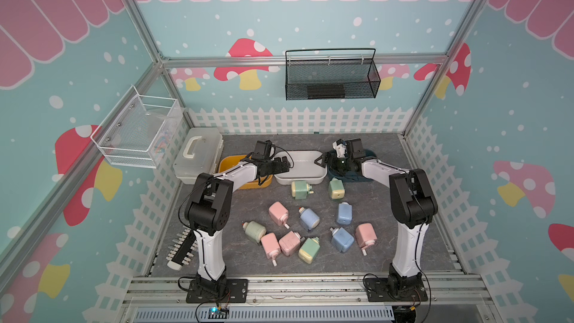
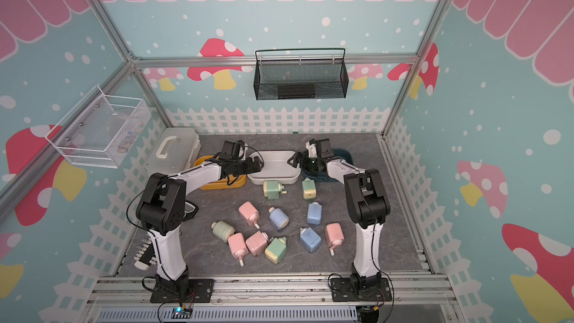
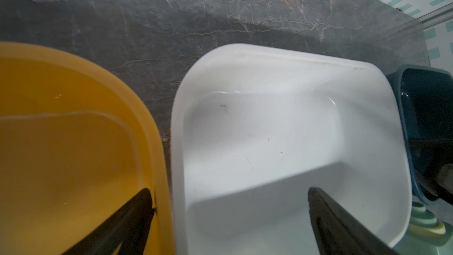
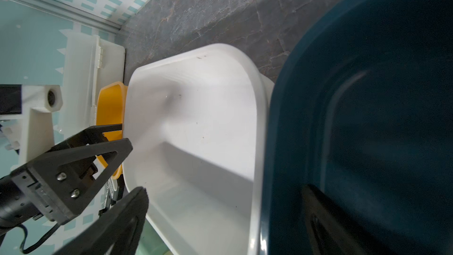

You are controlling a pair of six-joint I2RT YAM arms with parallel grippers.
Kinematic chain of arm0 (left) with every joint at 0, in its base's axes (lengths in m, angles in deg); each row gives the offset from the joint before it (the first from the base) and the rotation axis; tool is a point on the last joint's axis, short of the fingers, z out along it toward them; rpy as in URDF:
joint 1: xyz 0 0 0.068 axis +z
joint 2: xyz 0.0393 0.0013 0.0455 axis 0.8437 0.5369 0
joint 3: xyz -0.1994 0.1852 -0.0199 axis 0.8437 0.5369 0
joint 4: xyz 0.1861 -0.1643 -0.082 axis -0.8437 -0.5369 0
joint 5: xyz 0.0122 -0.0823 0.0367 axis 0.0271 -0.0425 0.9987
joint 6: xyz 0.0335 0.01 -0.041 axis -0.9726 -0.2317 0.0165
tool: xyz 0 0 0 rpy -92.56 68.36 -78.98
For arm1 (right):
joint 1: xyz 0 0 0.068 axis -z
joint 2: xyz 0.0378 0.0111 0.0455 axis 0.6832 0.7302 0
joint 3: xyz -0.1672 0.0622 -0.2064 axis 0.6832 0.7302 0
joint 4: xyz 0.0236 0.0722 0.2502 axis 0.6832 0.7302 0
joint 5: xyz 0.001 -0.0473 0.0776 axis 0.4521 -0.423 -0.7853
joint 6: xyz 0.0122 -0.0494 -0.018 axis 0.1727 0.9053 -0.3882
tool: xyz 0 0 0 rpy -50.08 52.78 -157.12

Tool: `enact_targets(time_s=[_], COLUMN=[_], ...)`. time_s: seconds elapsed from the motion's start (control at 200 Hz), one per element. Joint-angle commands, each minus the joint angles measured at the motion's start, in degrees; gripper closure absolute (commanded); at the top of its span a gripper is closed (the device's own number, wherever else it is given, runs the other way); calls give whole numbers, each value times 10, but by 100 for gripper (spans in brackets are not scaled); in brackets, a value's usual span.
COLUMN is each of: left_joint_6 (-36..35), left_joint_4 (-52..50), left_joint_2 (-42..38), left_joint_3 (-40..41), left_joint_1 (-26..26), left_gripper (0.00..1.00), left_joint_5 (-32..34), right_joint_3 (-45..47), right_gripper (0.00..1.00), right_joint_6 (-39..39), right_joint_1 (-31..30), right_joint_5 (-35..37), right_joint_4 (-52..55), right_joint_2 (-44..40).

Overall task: Place the pencil sharpeners by color into the storage box
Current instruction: Move the storage box to the center of the board.

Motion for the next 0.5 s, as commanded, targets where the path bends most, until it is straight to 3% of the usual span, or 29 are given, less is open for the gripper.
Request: enact_targets(time_s=[0.0, 0.295, 0.495], left_joint_6=[-30, -32, -40], left_joint_4=[-29, -42, -50], left_joint_2=[25, 37, 35], left_joint_3=[-34, -56, -59], left_joint_1=[-3, -11, -14], left_gripper=[1, 1, 1], left_joint_5=[0, -16, -12], right_joint_3=[1, 7, 23], right_gripper=[1, 1, 1], right_joint_6=[26, 39, 41], right_joint_1=[-2, -3, -3], right_joint_5=[23, -41, -21], right_joint_4=[15, 20, 23], right_joint_2=[-31, -21, -40])
